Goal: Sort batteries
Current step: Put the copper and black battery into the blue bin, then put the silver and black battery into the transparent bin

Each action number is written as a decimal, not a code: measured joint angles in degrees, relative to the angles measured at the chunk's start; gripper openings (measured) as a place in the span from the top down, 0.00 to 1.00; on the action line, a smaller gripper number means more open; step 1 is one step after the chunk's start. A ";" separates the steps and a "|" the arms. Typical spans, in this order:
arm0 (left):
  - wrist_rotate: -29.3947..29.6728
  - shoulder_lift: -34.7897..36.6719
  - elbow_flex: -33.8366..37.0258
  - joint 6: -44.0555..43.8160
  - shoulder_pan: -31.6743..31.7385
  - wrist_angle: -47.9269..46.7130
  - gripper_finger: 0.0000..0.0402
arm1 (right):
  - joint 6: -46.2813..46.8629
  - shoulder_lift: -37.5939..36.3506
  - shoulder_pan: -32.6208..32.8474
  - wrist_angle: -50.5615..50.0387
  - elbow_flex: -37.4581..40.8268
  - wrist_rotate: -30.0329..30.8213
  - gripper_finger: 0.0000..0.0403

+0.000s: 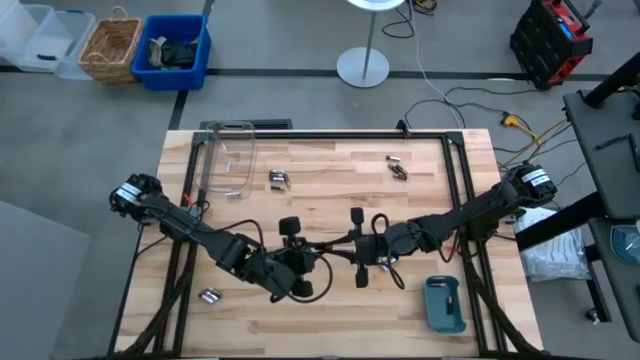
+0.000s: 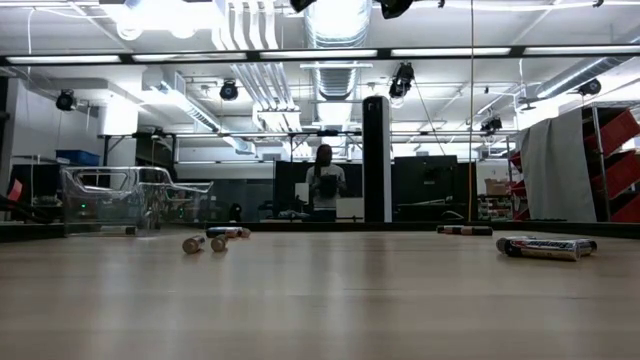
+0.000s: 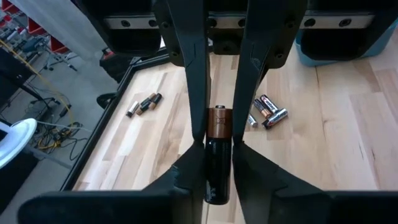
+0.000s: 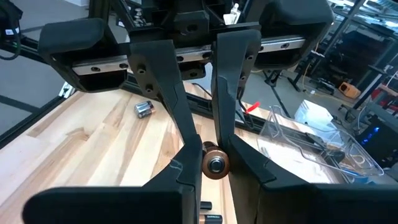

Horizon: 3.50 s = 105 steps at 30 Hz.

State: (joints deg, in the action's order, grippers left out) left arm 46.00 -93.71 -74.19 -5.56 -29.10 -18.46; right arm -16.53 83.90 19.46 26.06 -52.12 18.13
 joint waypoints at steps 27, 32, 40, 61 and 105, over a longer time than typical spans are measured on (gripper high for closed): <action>0.63 0.07 -0.04 -8.72 0.04 -16.20 0.71 | 30.56 -9.62 1.87 -76.23 -13.64 -26.24 0.89; 1.44 0.07 -0.04 -8.72 0.04 -16.25 0.71 | 41.63 -9.64 5.58 -86.19 -11.70 -35.53 0.89; 1.46 0.07 -0.04 -8.74 0.04 -16.50 0.71 | 58.69 -9.77 16.06 -88.03 -5.51 -36.65 0.89; 1.49 0.07 0.04 -8.74 0.07 -16.15 0.71 | 77.94 -9.77 24.79 -86.11 -2.19 -30.92 0.69; -29.33 1.86 0.09 6.84 30.94 -29.70 0.71 | 24.58 -12.91 3.10 -66.72 -3.40 2.93 0.97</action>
State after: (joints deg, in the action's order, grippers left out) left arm 16.67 -91.85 -74.11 1.28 1.84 -48.15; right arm 8.04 70.99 22.57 -40.66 -55.52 21.05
